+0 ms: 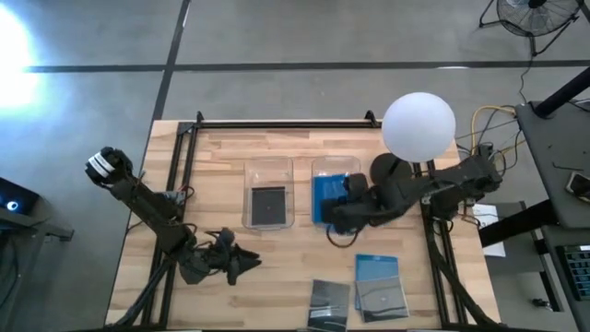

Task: Pick & place jewel cases by type
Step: Put the left blue cd case into the right transparent bin

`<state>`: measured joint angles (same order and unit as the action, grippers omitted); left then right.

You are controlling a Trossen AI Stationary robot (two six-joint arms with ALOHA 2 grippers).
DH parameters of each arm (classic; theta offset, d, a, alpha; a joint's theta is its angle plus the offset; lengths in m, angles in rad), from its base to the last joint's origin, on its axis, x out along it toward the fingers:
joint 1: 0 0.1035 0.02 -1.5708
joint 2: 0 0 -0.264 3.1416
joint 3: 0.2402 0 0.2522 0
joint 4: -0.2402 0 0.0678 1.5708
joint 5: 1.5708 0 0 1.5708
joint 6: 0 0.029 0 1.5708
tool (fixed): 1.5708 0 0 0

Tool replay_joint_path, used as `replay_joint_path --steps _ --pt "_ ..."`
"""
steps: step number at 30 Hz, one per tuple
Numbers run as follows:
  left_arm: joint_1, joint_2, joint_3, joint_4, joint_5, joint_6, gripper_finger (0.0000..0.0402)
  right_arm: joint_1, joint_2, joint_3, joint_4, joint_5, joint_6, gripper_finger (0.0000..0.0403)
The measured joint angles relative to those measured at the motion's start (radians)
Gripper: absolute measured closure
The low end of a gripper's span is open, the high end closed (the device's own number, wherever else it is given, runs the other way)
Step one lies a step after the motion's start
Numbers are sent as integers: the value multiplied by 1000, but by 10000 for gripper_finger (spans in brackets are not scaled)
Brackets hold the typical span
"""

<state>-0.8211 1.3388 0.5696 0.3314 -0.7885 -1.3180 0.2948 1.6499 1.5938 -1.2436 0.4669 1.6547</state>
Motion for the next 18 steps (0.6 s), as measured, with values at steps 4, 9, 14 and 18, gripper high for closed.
replay_joint_path --steps 4,9,14,18 --pt "0 -38 3 0 -42 33 268 -90 -1 -9 7 -3 -92 390" --pt "0 -75 3 -1 -58 63 268 -144 -17 -16 77 -6 -176 390" --pt "-4 -84 3 -3 -57 68 268 -147 -79 1 133 81 -195 390" --pt "-8 -82 2 -4 -57 68 268 -178 -87 0 23 181 -159 390"
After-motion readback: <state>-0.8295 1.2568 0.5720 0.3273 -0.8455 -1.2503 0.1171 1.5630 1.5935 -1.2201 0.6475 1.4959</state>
